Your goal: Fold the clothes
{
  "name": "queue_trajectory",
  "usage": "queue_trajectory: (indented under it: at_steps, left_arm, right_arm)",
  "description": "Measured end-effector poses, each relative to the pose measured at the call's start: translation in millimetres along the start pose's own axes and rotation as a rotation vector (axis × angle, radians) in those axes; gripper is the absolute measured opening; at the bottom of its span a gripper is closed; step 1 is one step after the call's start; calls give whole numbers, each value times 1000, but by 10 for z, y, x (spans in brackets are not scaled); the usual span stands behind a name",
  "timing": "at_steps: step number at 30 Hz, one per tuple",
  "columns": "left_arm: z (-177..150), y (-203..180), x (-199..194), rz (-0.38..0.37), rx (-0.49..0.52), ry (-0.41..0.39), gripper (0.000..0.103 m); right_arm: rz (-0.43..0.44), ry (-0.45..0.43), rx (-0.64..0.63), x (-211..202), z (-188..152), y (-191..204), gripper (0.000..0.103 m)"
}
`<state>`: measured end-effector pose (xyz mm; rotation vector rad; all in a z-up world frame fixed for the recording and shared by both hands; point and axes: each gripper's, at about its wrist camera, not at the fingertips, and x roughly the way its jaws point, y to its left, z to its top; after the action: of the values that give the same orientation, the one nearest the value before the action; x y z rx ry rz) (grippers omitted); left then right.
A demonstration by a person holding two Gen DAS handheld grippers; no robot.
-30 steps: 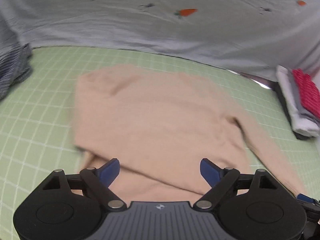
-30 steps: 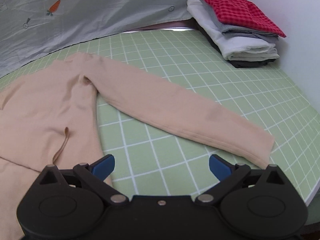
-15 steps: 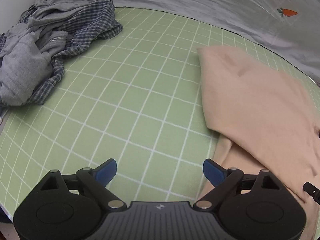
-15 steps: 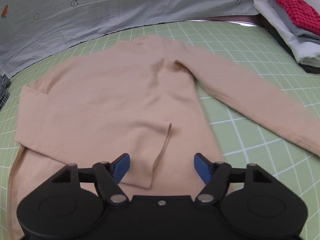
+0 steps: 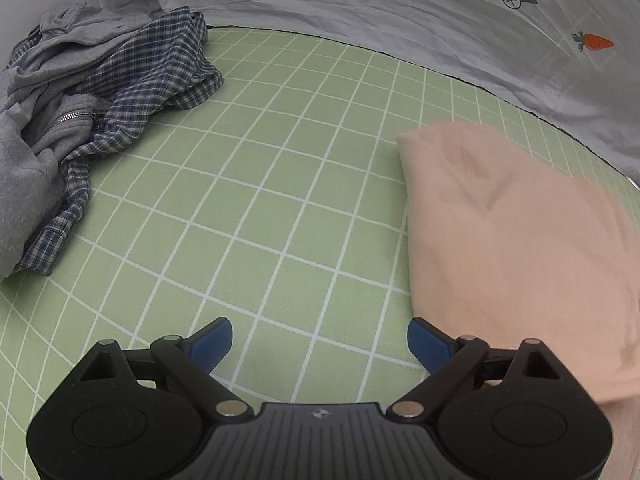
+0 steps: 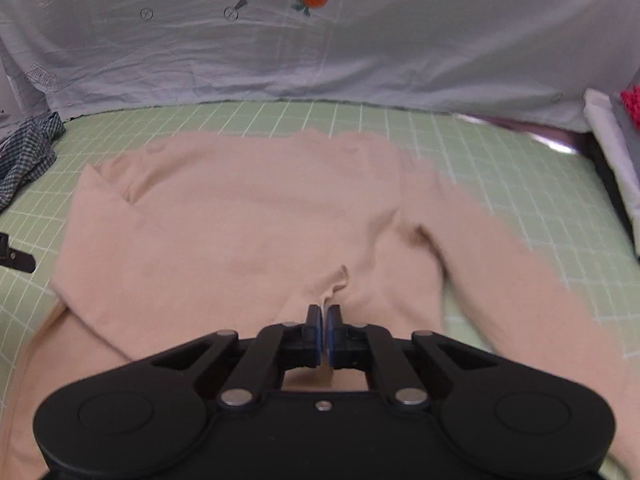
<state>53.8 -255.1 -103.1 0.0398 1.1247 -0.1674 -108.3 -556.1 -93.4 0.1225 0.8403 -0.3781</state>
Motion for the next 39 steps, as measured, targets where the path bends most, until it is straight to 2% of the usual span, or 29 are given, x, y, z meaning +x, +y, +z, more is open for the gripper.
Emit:
queue_trajectory:
  at_steps: [2,7,8,9,11,12,14,15,17,18,21,24,27,39]
  left_arm:
    - [-1,9,-4,15,-2,-9,95]
    - [-27,44,1,25,-37,1,95]
    - [-37,45,-3,25,-43,2,95]
    - [-49,42,-21,24,-45,-1,95]
    - [-75,34,-66,20,-47,-10,95]
    - [-90,29,-101,17,-46,-18,95]
    - [-125,25,-211,14,-42,-40,95]
    - [-153,33,-275,11,-40,-55,95]
    - [-257,57,-422,7,-45,-97,100]
    - [-329,78,-475,4,-50,-112,101]
    - [-554,155,-585,-5,-65,-131,101]
    - [-704,235,-582,-24,-46,-88,101]
    - [-787,324,-606,-39,3,-67,101]
    - [-865,808,-685,-128,191,-79,101]
  right_arm:
    - [-89,-58,31,20,180,-275,3]
    - [-415,-149,203,33,523,-1200,4]
    - [-458,-156,242,25,562,-1362,4]
    - [-466,-150,266,10,563,-1451,7]
    - [-481,-137,274,-23,525,-1496,25]
    - [-484,-129,258,-43,477,-1467,45]
    - [-472,-115,232,-85,326,-1320,63]
    - [-447,-108,235,-111,251,-1241,69]
    - [-376,-96,269,-172,107,-1058,86]
    - [-340,-94,278,-208,39,-954,103]
    - [-262,-75,227,-301,-112,-588,103]
    - [-213,-63,129,-397,-236,-183,103]
    - [-183,-66,136,-531,-341,89,103]
    - [-160,-33,121,-775,-720,1294,103]
